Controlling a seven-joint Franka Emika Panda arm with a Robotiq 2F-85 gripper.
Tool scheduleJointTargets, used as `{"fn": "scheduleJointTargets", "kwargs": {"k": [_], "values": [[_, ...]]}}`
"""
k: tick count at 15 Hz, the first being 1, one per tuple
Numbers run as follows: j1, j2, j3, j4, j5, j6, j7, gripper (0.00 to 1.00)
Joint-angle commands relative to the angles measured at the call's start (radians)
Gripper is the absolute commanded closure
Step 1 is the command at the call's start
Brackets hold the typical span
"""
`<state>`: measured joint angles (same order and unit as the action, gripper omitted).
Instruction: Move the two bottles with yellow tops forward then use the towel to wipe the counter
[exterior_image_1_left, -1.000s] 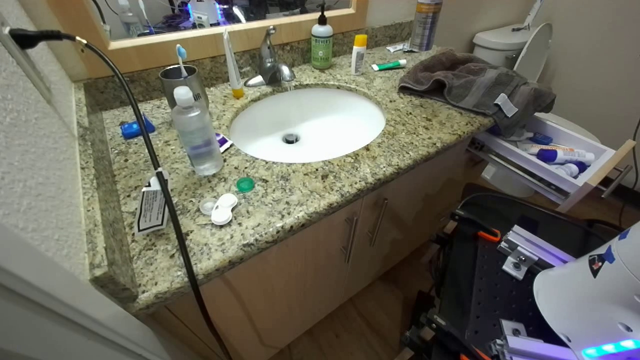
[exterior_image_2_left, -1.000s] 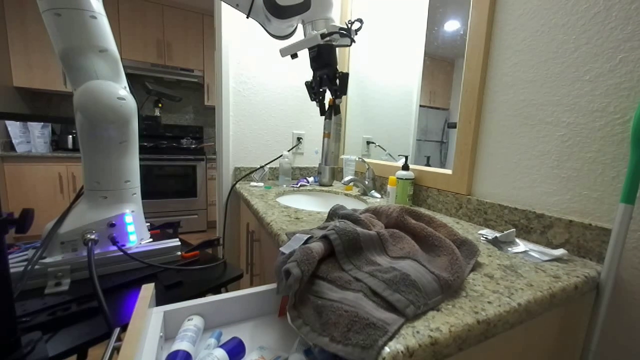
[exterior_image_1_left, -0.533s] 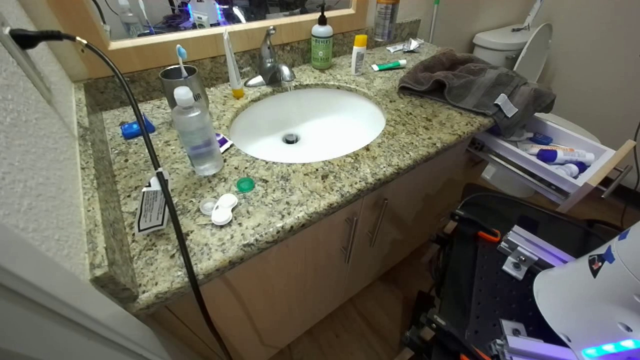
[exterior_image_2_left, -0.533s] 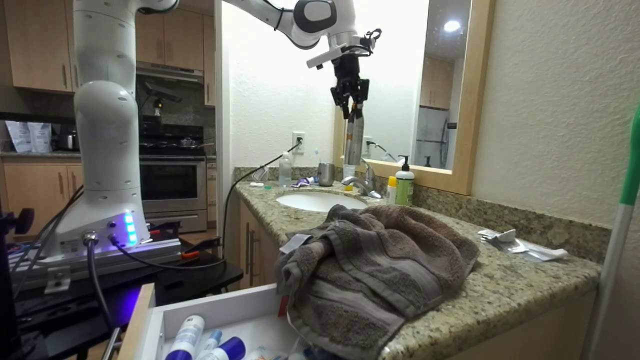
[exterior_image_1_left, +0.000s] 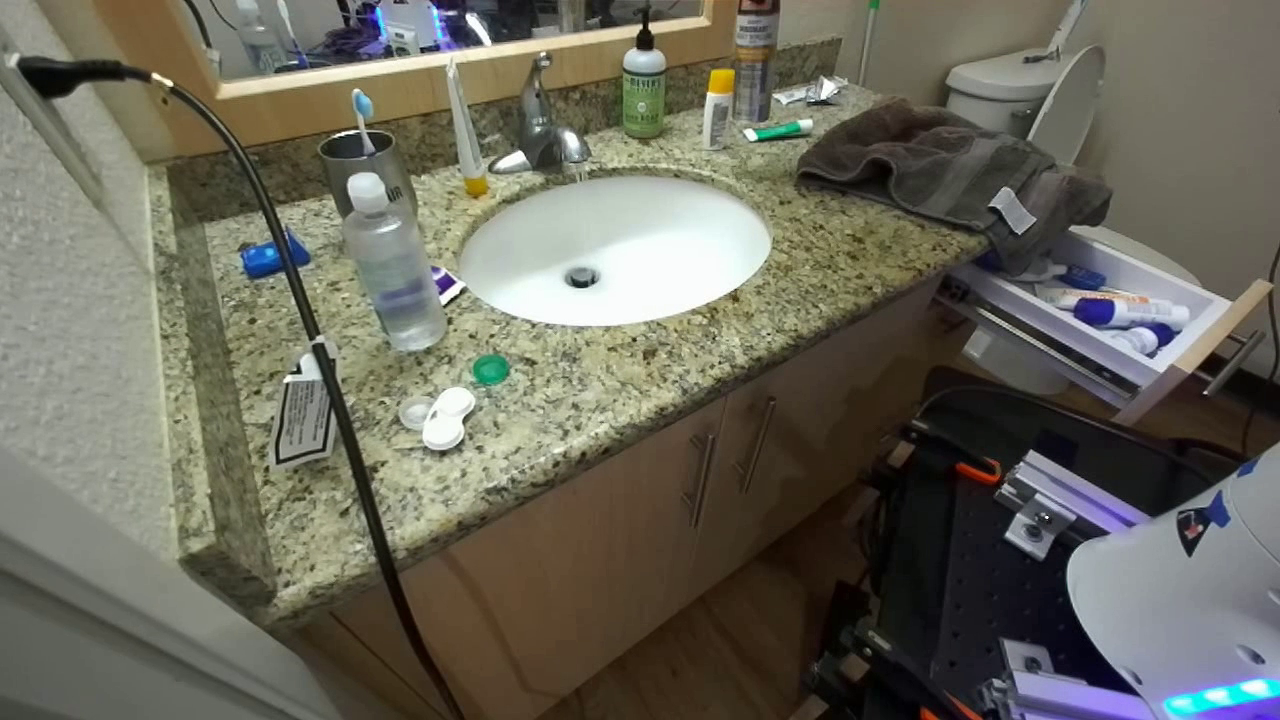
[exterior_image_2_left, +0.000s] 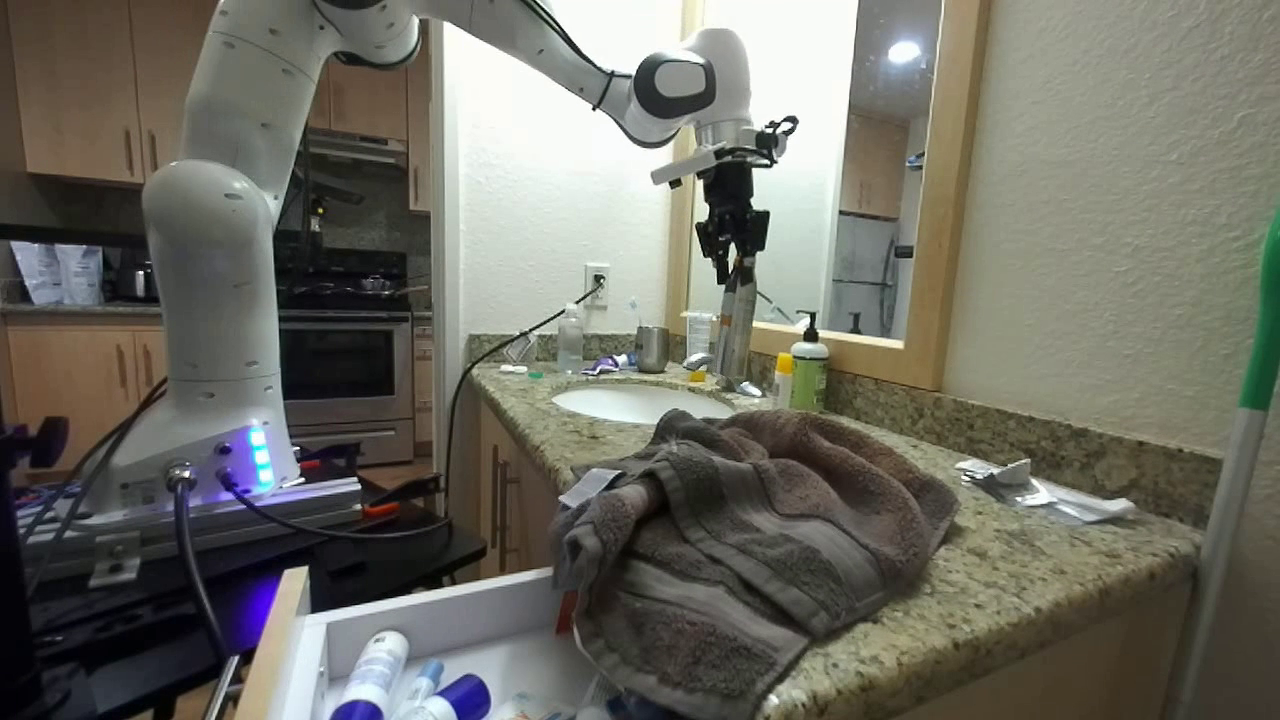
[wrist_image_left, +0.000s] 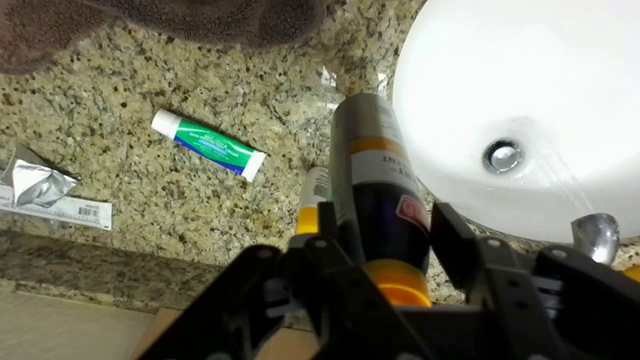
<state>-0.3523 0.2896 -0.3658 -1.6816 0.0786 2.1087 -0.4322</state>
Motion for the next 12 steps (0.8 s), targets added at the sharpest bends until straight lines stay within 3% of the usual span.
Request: {"fn": "scheduleJointTargets", "kwargs": {"k": [1,6,12], "values": [[-0.074,0.058,0.055,0.061,0.072,-0.015,-0.009,0.75],[-0.105,0.070,0.082,0.040,0.091,0.030,-0.002,0.75],[-0.088,0.053,0.074,-0.056,0.024,0.207,0.029,0.75]]}}
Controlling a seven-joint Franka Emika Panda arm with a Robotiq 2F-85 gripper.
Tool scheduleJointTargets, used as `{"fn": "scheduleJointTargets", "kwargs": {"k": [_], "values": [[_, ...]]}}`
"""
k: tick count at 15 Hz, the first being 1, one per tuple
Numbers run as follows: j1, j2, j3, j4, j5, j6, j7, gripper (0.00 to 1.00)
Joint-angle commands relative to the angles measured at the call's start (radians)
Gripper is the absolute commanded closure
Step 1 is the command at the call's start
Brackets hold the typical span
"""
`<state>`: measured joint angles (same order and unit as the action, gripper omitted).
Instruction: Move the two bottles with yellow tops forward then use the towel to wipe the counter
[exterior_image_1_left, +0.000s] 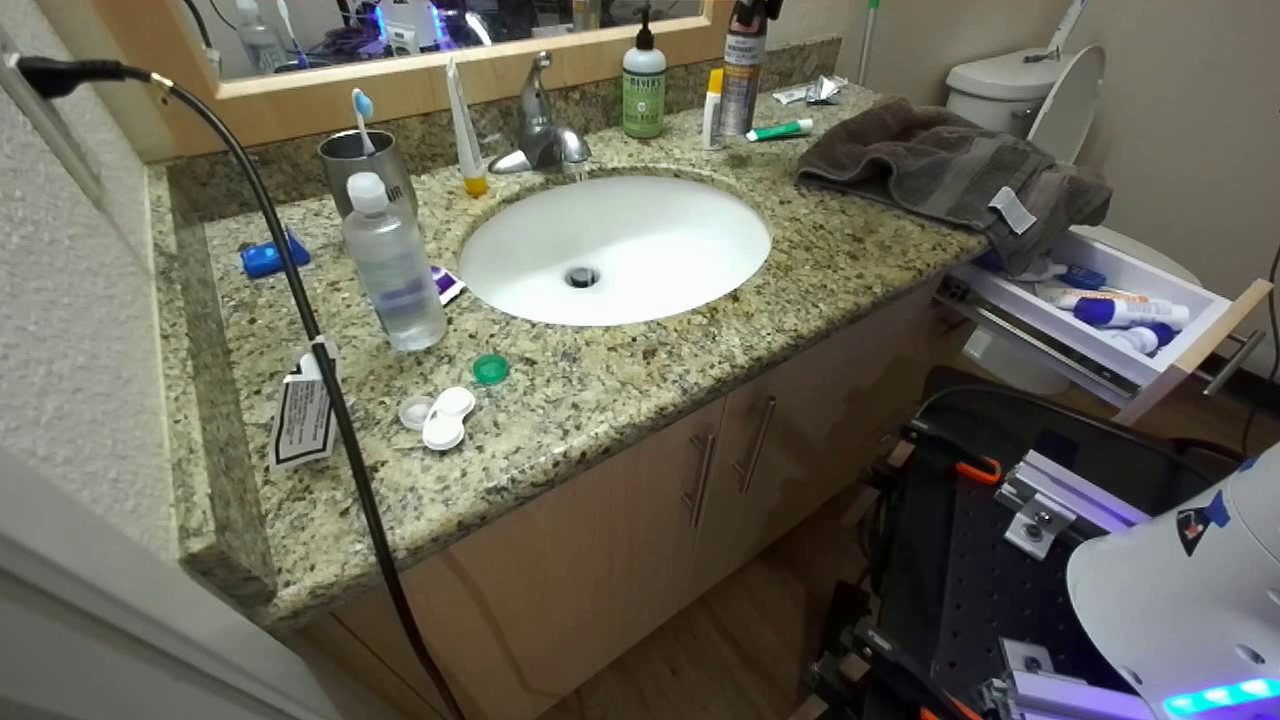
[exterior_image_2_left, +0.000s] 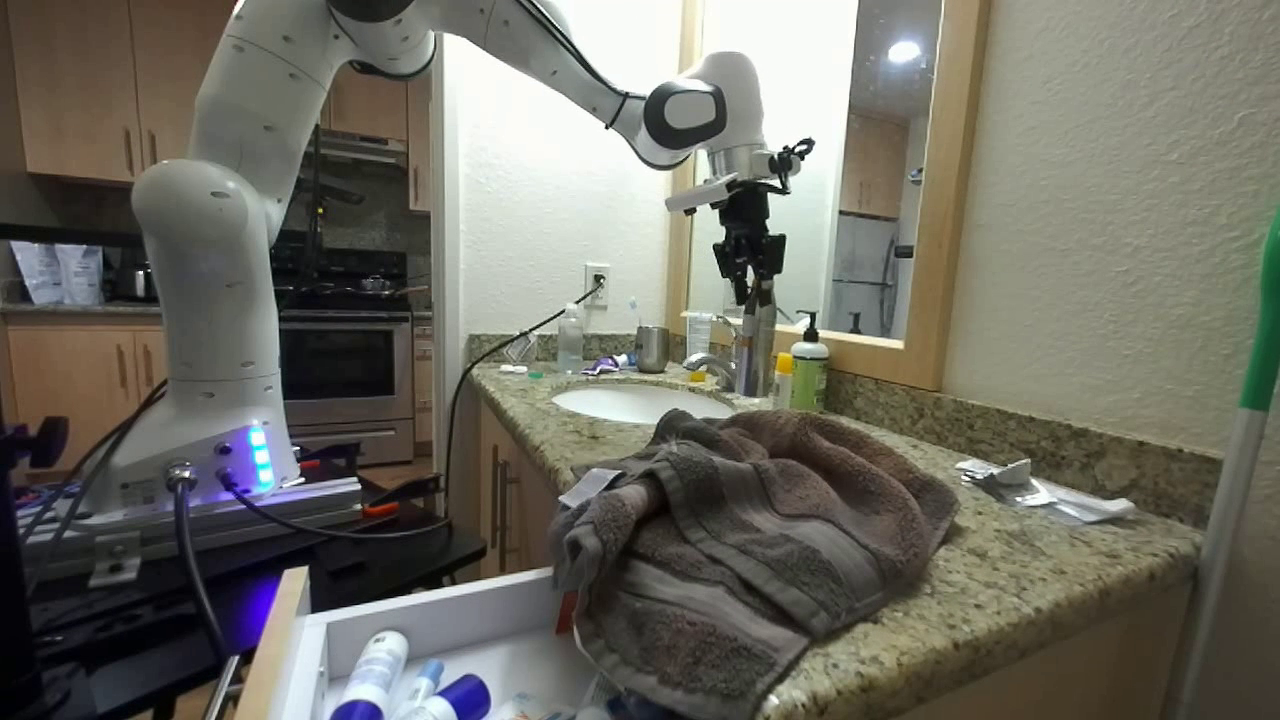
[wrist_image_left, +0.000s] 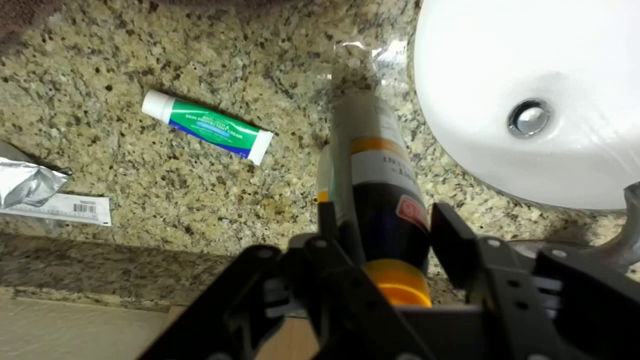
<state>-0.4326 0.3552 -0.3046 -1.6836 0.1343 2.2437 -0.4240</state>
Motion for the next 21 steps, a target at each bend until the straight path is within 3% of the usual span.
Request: {"fn": "scheduleJointTargets", "kwargs": {"k": [1,7,13,14,15,18,21], "values": [[-0.007,-0.010,0.012,-0.068,-0.041,0.084,0.026,0.75],[-0.013,0.000,0.010,-0.126,-0.065,0.115,0.041,0.75],[-0.025,0.013,0.010,-0.107,-0.055,0.089,0.061,0.75],[-0.028,0.016,0.010,-0.102,-0.052,0.070,0.064,0.25],[-0.030,0.017,0.010,-0.098,-0.052,0.064,0.065,0.24],[-0.040,-0.007,0.019,-0.103,-0.031,0.044,0.046,0.04],[-0.042,-0.039,0.019,-0.102,-0.020,0.021,0.036,0.00]]}}
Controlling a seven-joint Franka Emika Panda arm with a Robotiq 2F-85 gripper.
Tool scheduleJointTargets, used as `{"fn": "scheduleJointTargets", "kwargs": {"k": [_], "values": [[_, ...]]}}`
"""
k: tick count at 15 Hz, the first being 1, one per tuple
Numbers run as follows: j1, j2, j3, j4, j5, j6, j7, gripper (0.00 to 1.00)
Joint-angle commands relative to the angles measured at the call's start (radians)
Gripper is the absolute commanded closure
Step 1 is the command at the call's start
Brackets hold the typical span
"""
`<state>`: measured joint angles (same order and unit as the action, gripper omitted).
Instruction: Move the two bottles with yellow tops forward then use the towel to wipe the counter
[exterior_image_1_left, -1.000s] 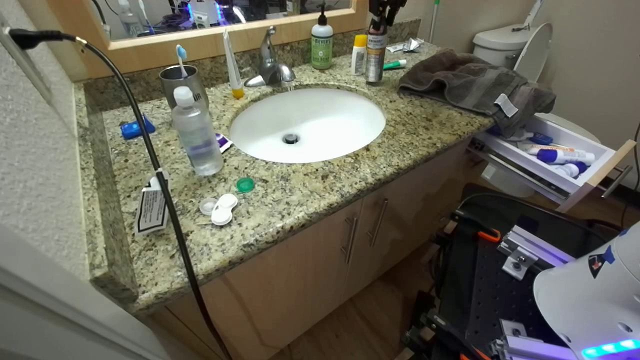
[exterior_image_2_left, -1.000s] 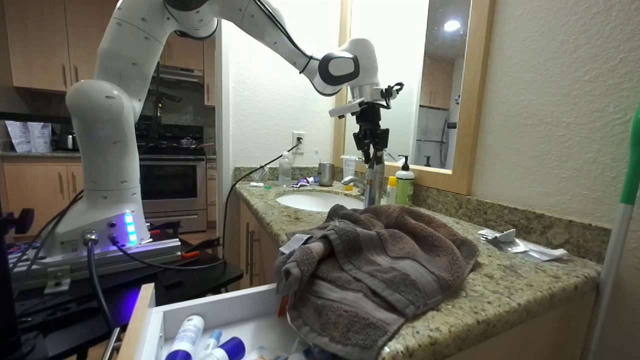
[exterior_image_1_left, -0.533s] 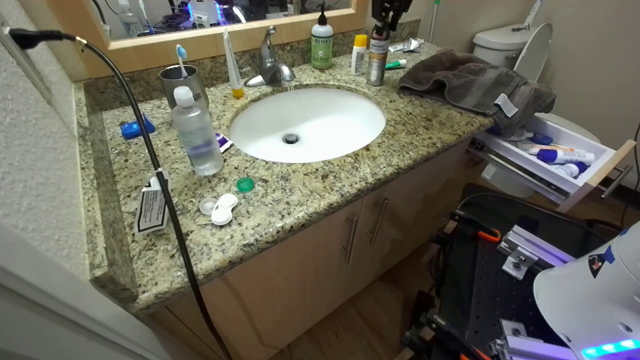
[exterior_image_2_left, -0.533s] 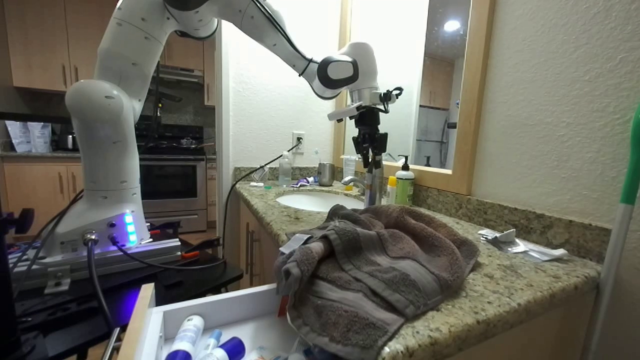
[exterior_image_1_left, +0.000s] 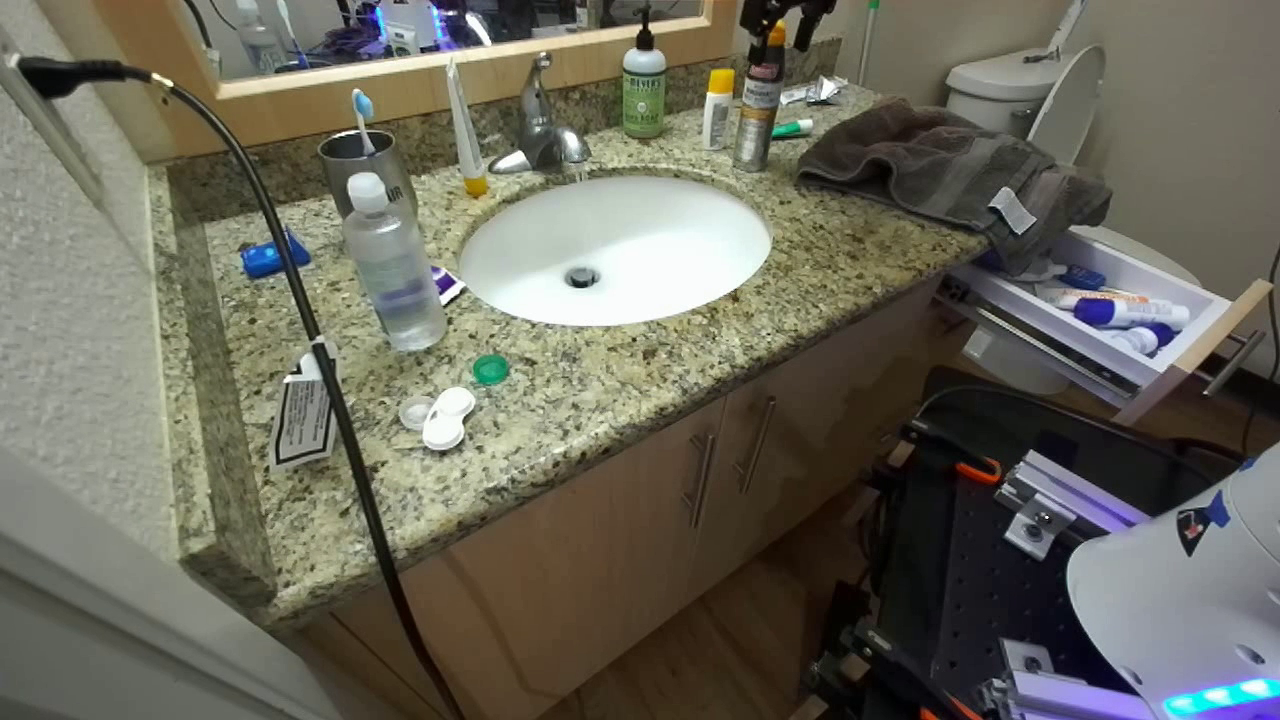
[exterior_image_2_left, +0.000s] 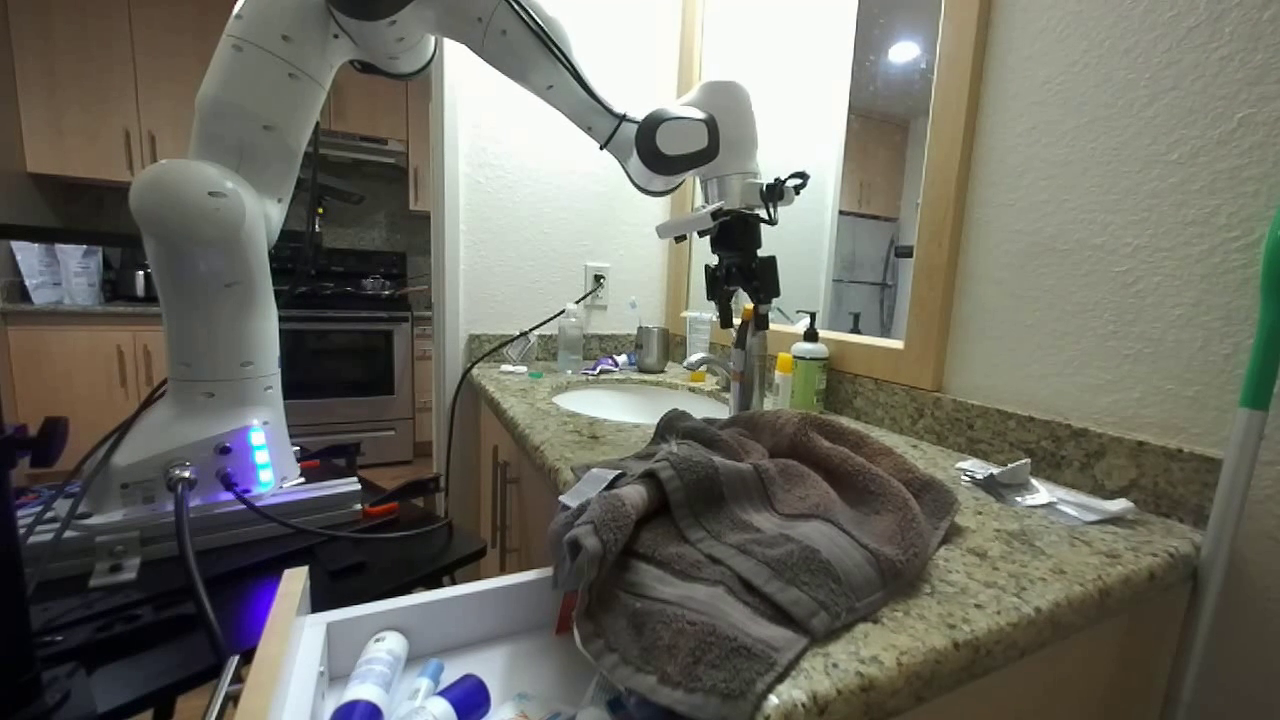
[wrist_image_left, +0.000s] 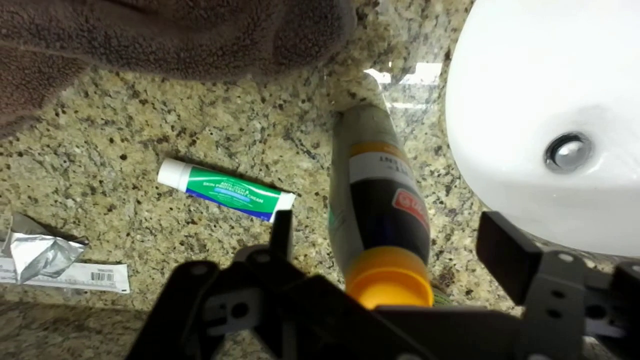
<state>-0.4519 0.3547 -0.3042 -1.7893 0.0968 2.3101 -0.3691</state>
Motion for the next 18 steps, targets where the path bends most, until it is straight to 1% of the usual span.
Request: {"fn": "scheduleJointTargets", "kwargs": {"k": [1,3,5,7,9,11,12,13,14,18], "values": [[-0.018,-0.058,0.010,0.004,0.001,-0.061,-0.012,0.00],[-0.017,-0.099,-0.001,0.006,-0.019,-0.118,-0.025,0.00],[-0.001,-0.135,-0.034,0.015,-0.098,-0.217,0.015,0.00],[-0.001,-0.165,-0.056,0.023,-0.169,-0.309,0.020,0.00],[-0.007,-0.167,-0.080,0.036,-0.235,-0.370,0.030,0.00],[-0.020,-0.150,-0.100,0.045,-0.254,-0.411,0.022,0.00],[-0.030,-0.141,-0.106,0.038,-0.238,-0.404,0.008,0.00],[-0.048,-0.141,-0.108,0.006,-0.185,-0.333,-0.013,0.00],[-0.063,-0.129,-0.107,0.000,-0.145,-0.318,-0.033,0.00],[-0.126,-0.066,-0.089,-0.050,0.056,-0.183,-0.101,0.00]]}}
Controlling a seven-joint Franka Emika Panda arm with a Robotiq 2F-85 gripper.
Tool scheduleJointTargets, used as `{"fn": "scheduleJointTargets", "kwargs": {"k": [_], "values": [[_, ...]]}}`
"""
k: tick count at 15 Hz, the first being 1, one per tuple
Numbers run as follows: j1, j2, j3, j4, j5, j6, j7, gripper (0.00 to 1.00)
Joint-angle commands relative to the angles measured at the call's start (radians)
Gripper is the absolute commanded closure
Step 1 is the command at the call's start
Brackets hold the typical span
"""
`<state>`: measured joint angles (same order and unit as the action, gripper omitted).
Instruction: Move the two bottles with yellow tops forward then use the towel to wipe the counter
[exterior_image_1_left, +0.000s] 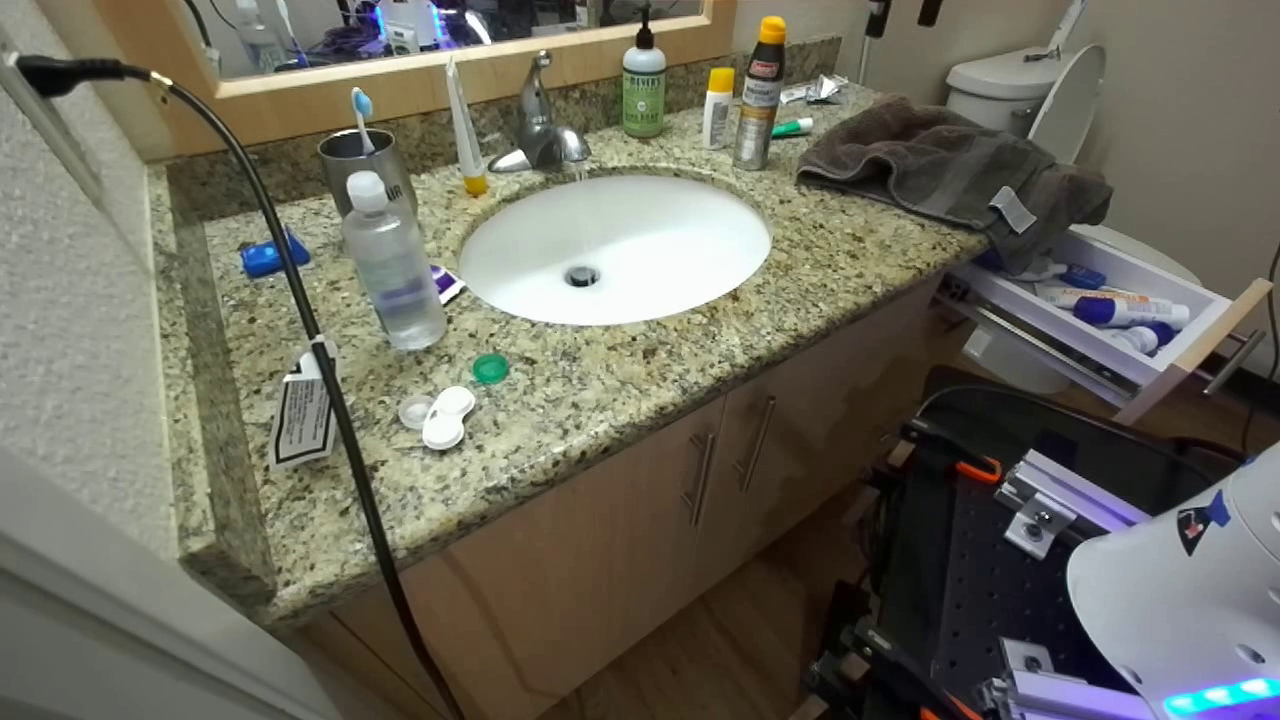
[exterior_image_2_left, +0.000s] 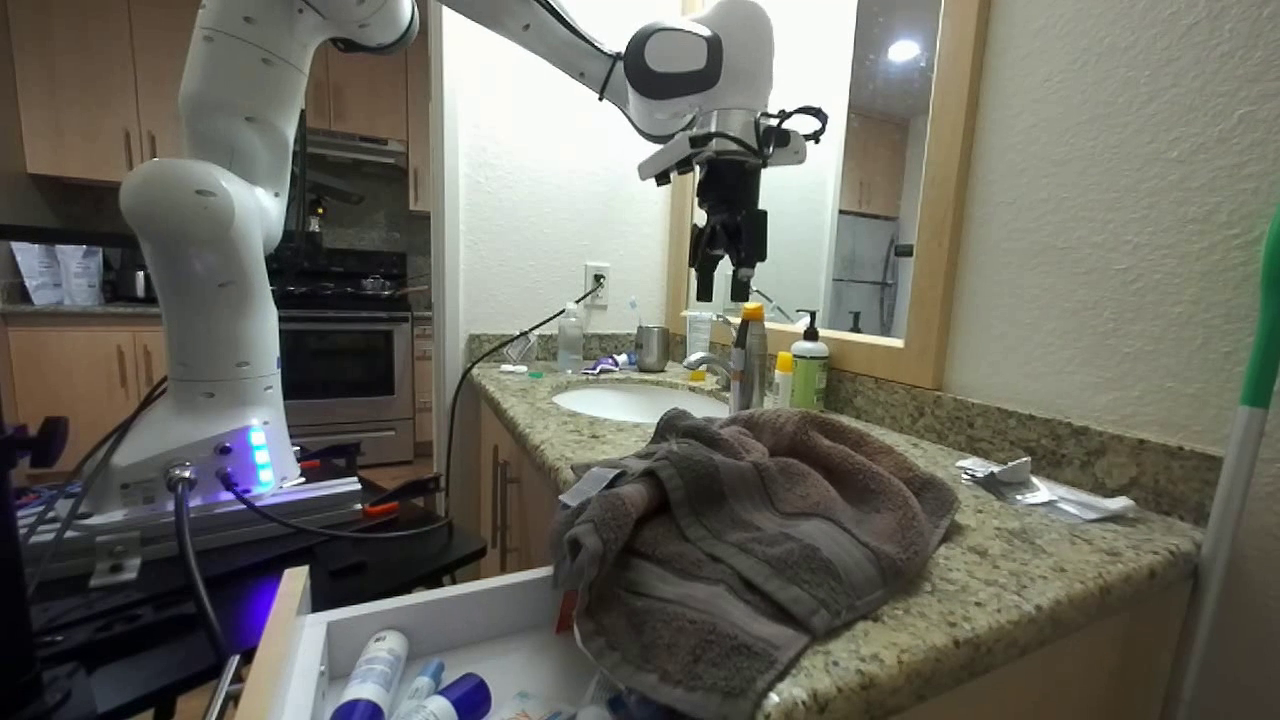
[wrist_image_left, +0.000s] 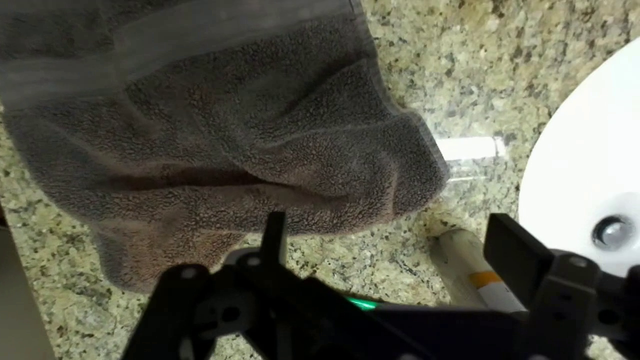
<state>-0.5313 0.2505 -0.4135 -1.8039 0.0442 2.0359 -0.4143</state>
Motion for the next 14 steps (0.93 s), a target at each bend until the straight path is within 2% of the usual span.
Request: {"fn": "scheduleJointTargets", "kwargs": {"k": [1,3,4,10,14], "values": [[-0.063,0.060,0.027,-0.037,0.146,0.114,-0.075,0.00],[-0.088,0.097,0.034,-0.033,0.177,0.152,-0.083,0.00],[-0.072,0.075,0.032,-0.025,0.131,0.109,-0.049,0.00],[-0.089,0.103,0.044,-0.032,0.143,0.164,-0.044,0.00],[-0.085,0.147,0.029,-0.010,0.106,0.188,0.048,0.00]]}}
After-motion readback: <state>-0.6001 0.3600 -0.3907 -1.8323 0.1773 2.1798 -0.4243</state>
